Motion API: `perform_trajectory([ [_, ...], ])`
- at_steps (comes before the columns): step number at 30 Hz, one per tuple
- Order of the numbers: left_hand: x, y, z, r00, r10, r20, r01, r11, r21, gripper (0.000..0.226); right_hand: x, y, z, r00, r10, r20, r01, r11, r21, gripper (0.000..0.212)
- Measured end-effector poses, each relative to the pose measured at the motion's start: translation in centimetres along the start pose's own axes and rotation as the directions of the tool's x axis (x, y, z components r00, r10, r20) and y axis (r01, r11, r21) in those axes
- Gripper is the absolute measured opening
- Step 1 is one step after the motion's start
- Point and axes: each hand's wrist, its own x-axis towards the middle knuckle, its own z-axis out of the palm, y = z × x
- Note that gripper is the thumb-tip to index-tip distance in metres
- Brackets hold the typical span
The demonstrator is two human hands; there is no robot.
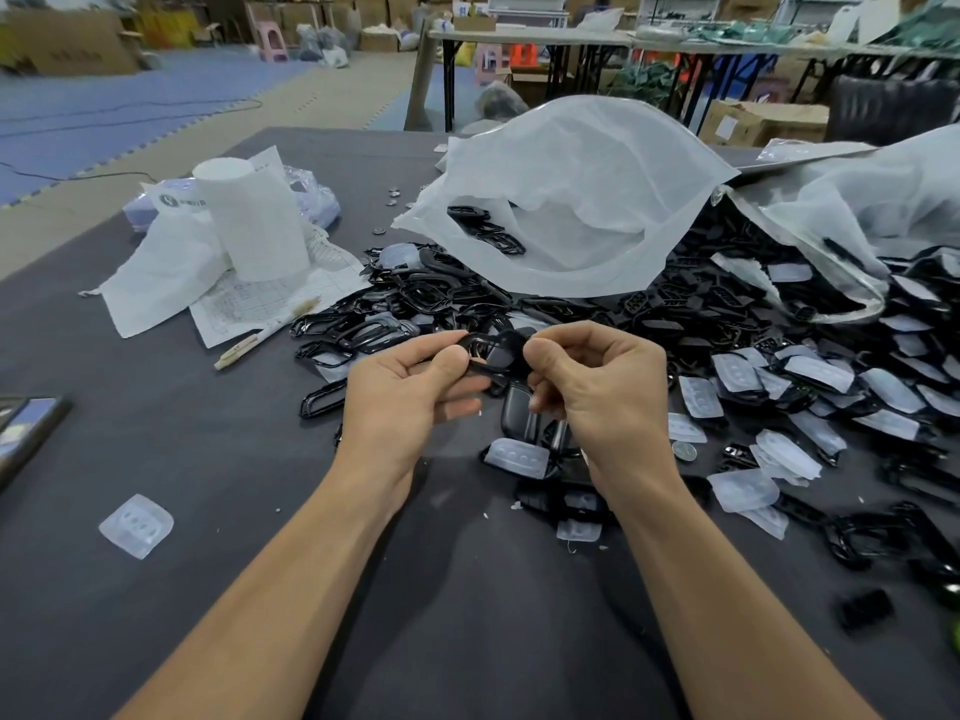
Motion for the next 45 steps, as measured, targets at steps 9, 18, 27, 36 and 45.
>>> perform_trajectory([
  [9, 0.5, -0.4, -0.3, 0.993, -0.006, -0.12, 0.015, 0.997, 0.069, 0.01, 0.0, 0.2, 0.2, 0.999, 0.01, 0.047, -0.009, 1.0, -0.008, 0.036],
  [18, 0.4, -1.2, -0.2, 0.999, 0.019, -0.036, -0.012, 0.986, 0.169, 0.013, 0.3, 0.3, -0.3, 0.998, 0.066, 0.02, -0.064, 0.993, -0.1, 0.014],
  [27, 0.6, -1.5, -0.1, 0.998, 0.055, -0.028, -0.047, 0.971, 0.235, 0.015, 0.4, 0.5, -0.5, 0.995, -0.057, 0.078, 0.079, 0.947, -0.312, 0.018],
  [36, 0.8, -1.7, 0.2, 0.998, 0.055, 0.014, -0.056, 0.977, 0.203, 0.022, -0.1, 0.8, -0.6, 0.977, -0.147, 0.153, 0.207, 0.815, -0.541, 0.018],
  [45, 0.8, -1.7, 0.3, 0.998, -0.012, 0.064, 0.0, 0.982, 0.19, 0.018, -0.7, 0.6, -0.1, 0.967, -0.197, 0.163, 0.254, 0.804, -0.538, 0.02],
])
